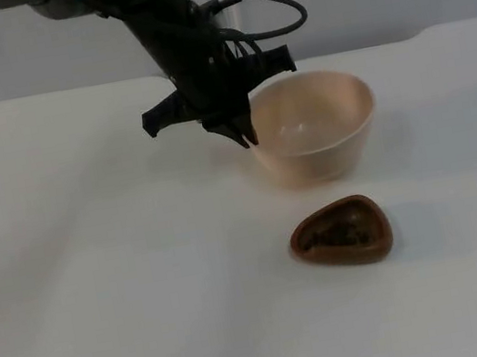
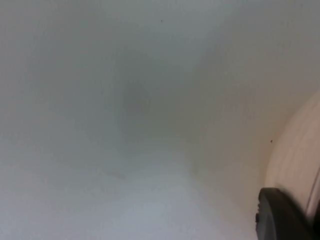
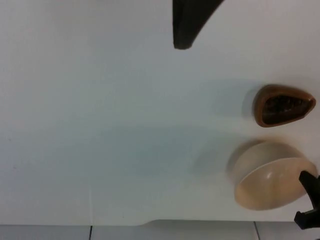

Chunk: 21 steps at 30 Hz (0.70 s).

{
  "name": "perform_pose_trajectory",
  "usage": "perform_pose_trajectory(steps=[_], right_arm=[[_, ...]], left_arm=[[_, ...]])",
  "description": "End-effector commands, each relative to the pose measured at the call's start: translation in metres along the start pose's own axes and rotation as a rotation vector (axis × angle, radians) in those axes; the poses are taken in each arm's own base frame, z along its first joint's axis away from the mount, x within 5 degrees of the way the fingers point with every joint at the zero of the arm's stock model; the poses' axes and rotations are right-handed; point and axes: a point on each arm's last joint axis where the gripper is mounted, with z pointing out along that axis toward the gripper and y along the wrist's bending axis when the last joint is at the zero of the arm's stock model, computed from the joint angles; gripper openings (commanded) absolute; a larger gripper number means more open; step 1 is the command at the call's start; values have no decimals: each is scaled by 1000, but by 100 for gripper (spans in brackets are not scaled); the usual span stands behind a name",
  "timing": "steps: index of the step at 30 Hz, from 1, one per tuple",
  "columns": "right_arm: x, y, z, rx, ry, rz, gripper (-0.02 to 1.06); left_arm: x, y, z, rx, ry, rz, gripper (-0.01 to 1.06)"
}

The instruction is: Pick up the bowl with the left hand and pour the coffee beans from the cup into the bowl with the right hand.

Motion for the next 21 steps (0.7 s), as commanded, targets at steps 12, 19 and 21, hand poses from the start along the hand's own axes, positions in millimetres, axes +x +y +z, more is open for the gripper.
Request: perform_pose_trajectory(steps=[12, 19, 21], right_arm=[[0, 0, 0, 11, -9, 1, 105], [0, 0, 0, 11, -9, 1, 105], [0, 0, 0, 11, -9, 1, 105]], left_arm=[[-7, -17, -54, 12, -83, 40, 0], [-5, -20, -85, -34, -84, 81, 0], [-4, -21, -93, -36, -75, 83, 0]])
